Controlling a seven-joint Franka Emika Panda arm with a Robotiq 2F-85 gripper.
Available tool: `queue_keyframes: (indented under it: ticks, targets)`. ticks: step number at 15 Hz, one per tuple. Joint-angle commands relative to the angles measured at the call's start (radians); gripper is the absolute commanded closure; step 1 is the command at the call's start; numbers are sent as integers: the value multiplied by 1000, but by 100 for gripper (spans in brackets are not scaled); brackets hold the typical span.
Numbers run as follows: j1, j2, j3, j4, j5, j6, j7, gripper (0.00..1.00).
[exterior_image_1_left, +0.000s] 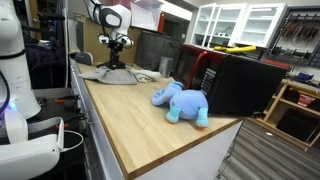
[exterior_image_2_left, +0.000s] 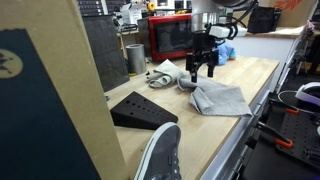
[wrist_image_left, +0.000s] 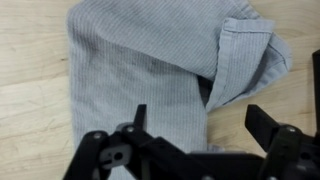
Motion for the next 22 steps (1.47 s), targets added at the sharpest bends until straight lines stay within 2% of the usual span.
queue_keyframes:
  ticks: [1, 6, 10, 11, 12, 13, 18, 21, 22]
  targets:
    - [-14, 11, 6, 7, 15, -48, 60, 0]
    - [-6, 7, 13, 13, 68, -103, 112, 0]
    - [-2, 24, 23, 14, 82, -78, 136, 0]
    - [0, 26, 27, 14, 86, -72, 134, 6]
    - [2, 27, 30, 13, 89, -71, 132, 17]
    - [3, 28, 33, 12, 93, -69, 129, 34]
    - [18, 35, 45, 13, 116, -40, 106, 73]
    - [24, 34, 55, 16, 126, -9, 83, 95]
    - [27, 34, 59, 14, 121, 7, 71, 92]
